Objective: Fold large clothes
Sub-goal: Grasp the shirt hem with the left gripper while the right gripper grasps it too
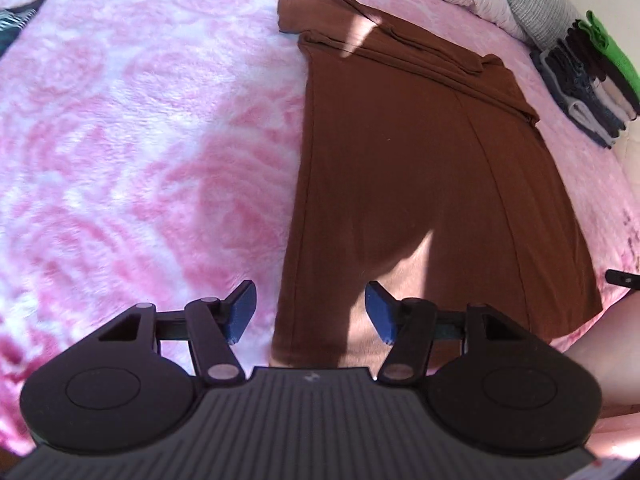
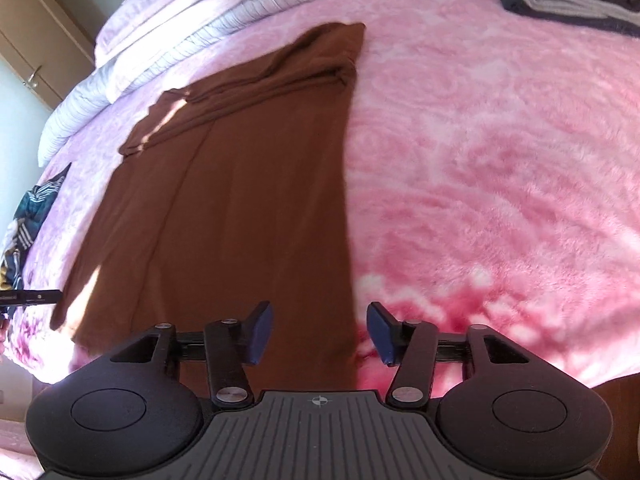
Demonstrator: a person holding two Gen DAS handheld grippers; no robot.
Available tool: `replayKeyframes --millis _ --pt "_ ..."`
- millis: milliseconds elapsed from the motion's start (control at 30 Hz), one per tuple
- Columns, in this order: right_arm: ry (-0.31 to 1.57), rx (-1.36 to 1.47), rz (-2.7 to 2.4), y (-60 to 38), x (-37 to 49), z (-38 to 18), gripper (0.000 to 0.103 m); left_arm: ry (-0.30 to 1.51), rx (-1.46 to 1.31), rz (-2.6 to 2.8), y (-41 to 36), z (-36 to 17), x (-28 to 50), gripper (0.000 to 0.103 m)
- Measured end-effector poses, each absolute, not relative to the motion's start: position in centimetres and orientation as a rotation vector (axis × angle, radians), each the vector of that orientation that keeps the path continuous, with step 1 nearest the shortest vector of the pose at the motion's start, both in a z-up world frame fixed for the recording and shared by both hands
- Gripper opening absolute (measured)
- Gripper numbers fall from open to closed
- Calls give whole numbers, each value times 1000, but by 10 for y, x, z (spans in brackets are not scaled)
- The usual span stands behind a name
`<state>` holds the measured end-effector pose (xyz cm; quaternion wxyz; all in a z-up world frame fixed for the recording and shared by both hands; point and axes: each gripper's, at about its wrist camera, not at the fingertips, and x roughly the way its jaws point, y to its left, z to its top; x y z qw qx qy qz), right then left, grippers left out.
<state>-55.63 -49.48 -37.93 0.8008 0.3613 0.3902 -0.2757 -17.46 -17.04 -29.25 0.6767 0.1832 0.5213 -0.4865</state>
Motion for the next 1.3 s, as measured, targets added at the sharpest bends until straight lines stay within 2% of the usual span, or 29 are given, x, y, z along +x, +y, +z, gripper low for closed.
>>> replayKeyframes --millis 100,567,833,933,1000,1033,1067,1300 --pt "845 871 -544 -504 -562 -396 34 1196 381 -1126 -173 -300 -170 50" --pt "762 1085 -443 -520 -588 -412 33 1447 217 -1223 -164 -326 -131 46" --pt "730 1114 -432 -517 -593 -413 33 1470 252 -1299 -166 -329 -125 43" --pt "728 1125 -429 -520 -593 -414 33 1463 282 -1317 -166 -330 -128 36" --pt "748 1096 -444 -519 -592 -414 14 1477 274 -1304 -164 -331 -128 28" --pt "760 1090 -457 -518 -591 -414 0 1477 287 -1296 -163 -331 -129 17" --pt "753 1106 -456 -519 -593 -413 0 1471 309 -1286 -161 -330 -130 6" --pt "710 1040 -440 -511 -594 -378 0 1402 294 -1285 -149 -310 -141 3"
